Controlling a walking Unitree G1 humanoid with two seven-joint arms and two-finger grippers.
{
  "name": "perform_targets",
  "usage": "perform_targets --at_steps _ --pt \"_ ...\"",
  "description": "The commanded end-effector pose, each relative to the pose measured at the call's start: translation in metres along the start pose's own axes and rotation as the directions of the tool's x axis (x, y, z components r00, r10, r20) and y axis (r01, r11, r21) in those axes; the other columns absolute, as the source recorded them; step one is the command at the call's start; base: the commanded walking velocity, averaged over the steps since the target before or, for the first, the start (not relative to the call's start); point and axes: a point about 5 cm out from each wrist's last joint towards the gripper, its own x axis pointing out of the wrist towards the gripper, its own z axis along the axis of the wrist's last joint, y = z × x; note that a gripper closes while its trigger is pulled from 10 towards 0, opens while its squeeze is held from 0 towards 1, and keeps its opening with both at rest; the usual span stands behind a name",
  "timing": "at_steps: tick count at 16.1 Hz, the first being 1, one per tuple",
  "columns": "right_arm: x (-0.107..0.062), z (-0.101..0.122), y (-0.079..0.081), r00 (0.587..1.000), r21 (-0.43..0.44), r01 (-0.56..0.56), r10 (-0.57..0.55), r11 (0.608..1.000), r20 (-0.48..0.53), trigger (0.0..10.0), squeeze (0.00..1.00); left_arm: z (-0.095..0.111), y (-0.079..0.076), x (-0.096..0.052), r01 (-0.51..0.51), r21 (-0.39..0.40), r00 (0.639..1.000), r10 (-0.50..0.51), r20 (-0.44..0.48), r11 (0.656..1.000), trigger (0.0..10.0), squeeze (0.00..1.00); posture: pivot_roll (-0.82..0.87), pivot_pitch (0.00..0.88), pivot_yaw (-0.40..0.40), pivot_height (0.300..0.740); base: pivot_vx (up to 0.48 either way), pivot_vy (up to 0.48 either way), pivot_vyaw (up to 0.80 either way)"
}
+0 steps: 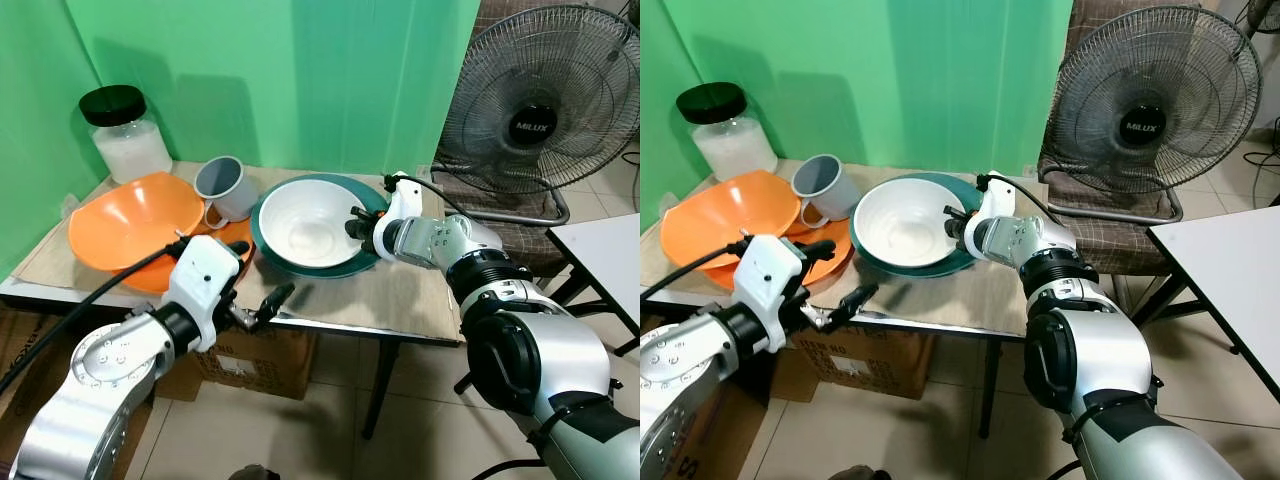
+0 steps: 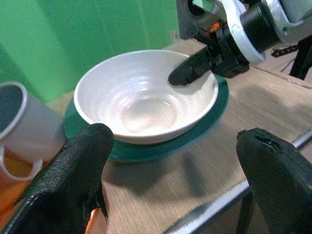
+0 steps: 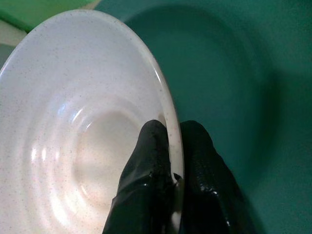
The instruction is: Setting the table
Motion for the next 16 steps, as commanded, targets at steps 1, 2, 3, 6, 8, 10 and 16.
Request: perform_targets --at_steps 1,2,3,6,8,10,16 --pt "-0.002 0.012 0.008 0.998 0.024 -0.031 0.029 0.999 0.064 0.0 0.00 0.003 0.005 -0.001 -0.021 0.002 1.000 0.021 0.013 1.000 10.0 0.18 -0.06 0.000 0.028 0.740 0.000 0.000 0.00" --pt "-0.004 0.019 0.009 0.993 0.031 -0.046 0.042 0.998 0.110 0.0 0.00 0.006 0.008 -0.001 -0.039 -0.001 0.999 0.039 0.036 0.999 10.0 0.18 -0.06 0.000 0.024 0.740 0.000 0.000 0.00" --pt "-0.006 0.024 0.010 0.990 0.034 -0.052 0.047 0.998 0.134 0.0 0.00 0.009 0.009 -0.001 -0.047 -0.006 0.998 0.047 0.050 0.999 10.0 0.18 -0.06 0.000 0.024 0.740 0.000 0.000 0.00" --pt "-0.025 0.058 0.007 0.947 0.003 -0.073 0.069 0.997 0.314 0.0 0.00 0.016 0.009 -0.002 -0.044 -0.024 0.994 0.046 0.097 0.999 10.0 0.18 -0.06 0.000 0.022 0.740 0.000 0.000 0.00" --pt "-0.048 0.078 -0.002 0.894 -0.047 -0.068 0.082 0.997 0.440 0.0 0.00 0.018 0.005 0.000 -0.026 -0.030 0.993 0.030 0.112 0.999 10.0 0.18 -0.08 0.000 0.029 0.740 0.000 0.000 0.00" --pt "-0.082 0.084 -0.016 0.841 -0.090 -0.043 0.084 0.995 0.535 8.5 0.00 0.018 0.001 0.006 -0.035 -0.028 0.992 0.038 0.117 0.999 10.0 0.18 -0.10 0.000 0.037 0.740 0.000 0.000 0.00" --pt "-0.151 0.038 -0.028 0.708 -0.308 0.225 0.062 0.925 0.703 10.0 0.00 0.021 0.004 0.032 -0.284 -0.025 0.946 0.284 0.155 0.959 10.0 0.16 -0.14 0.000 0.051 0.740 0.000 0.000 -0.07"
